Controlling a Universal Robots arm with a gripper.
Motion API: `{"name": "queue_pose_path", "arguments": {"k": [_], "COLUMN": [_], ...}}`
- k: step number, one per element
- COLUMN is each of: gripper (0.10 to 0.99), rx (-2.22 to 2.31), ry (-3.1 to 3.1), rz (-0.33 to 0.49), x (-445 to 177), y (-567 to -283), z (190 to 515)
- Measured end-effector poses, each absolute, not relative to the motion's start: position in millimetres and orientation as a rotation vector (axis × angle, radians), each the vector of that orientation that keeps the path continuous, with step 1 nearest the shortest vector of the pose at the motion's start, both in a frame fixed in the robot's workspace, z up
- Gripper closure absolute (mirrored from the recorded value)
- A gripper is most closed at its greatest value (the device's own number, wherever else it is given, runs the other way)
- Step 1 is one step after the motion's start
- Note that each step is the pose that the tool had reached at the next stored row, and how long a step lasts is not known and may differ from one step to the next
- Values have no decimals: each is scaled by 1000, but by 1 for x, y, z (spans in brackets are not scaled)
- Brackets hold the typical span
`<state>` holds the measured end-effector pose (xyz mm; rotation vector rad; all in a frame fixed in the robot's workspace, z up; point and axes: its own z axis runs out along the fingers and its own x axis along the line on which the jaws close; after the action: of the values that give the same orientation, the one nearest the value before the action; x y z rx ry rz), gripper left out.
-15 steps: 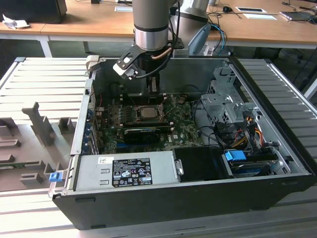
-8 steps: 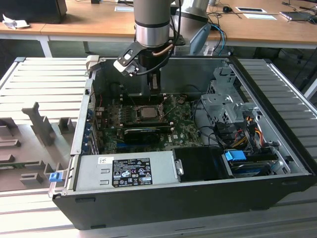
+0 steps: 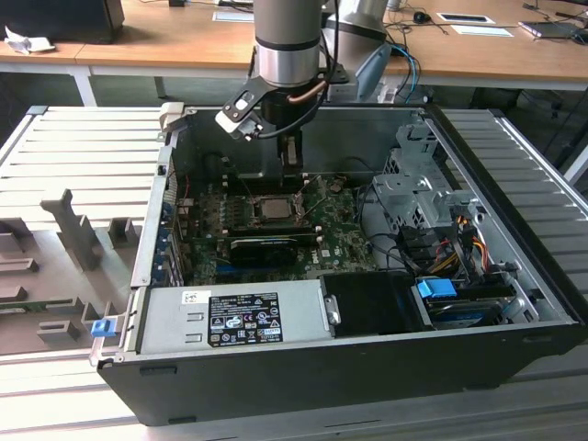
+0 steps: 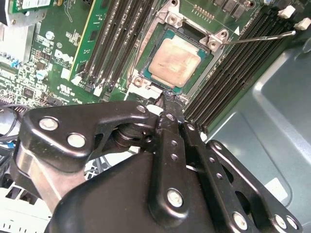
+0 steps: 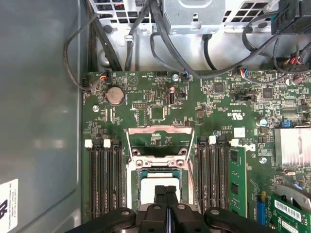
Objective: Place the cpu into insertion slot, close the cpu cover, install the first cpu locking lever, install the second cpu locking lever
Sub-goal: 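Close the cpu cover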
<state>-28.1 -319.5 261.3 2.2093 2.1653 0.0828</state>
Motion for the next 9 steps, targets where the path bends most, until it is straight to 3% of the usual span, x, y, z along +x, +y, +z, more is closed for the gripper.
{"name": "queue_pose_path", "arguments": {"k": [9], "gripper": [980], "rx": [2209], "ry": [2165], "rz": [83], "x": [-22], "y": [-320], "z": [261]}}
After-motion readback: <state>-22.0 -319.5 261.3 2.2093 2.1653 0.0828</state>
